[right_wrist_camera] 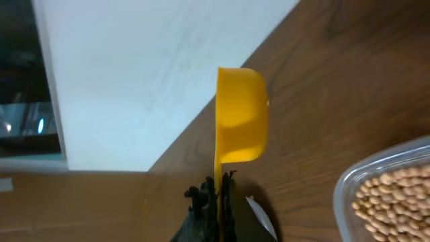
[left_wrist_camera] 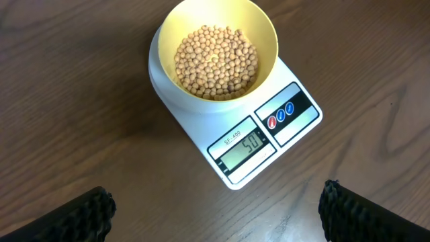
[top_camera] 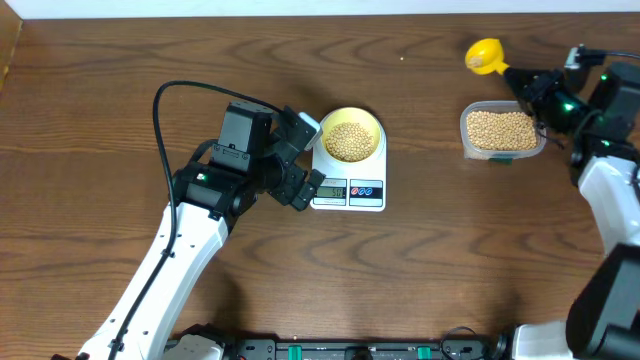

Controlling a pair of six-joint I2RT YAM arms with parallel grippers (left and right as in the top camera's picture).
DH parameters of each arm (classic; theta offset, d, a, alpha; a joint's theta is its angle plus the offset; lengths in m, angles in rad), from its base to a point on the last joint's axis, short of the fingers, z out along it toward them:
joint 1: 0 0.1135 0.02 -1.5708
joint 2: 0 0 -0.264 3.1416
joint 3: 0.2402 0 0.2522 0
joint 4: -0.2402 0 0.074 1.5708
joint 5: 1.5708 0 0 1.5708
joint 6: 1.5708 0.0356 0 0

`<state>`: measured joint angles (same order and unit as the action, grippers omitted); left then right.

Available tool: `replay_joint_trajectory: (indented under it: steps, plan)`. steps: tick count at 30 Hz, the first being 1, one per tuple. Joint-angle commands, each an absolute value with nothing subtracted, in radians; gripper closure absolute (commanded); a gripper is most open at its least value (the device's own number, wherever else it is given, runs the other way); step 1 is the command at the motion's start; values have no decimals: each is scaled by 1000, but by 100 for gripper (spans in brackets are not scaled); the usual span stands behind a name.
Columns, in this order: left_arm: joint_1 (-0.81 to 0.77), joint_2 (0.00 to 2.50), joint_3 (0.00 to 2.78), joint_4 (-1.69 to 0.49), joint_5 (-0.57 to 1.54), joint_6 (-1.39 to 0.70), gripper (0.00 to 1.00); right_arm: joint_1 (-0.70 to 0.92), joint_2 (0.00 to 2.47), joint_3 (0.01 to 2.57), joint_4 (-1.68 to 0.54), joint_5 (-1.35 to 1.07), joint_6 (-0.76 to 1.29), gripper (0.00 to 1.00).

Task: Scoop item into bowl and weigh 50g on scale
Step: 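Lift the scoop out and carry it right to the soybean tub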

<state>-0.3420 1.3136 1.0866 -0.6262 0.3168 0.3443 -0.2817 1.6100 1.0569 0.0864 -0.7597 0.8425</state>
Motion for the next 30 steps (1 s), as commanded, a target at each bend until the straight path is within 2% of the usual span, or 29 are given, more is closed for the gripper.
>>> replay_joint_trajectory:
  steps: [1, 7, 14, 21, 30]
  plan:
    - [-338, 1307, 1084, -628, 329, 347, 1, -315, 1525, 1062, 32, -734, 772, 99]
    - [-338, 1307, 1084, -628, 329, 347, 1, -338, 1451, 1062, -184, -580, 651, 99]
    - [-338, 1307, 1084, -628, 329, 347, 1, -339, 1422, 1062, -275, -480, 493, 98]
    - [-338, 1307, 1084, -628, 329, 347, 1, -339, 1415, 1062, -377, -469, 55, 99]
    - [-338, 1307, 1084, -628, 329, 347, 1, -336, 1412, 1062, -537, -427, -310, 99]
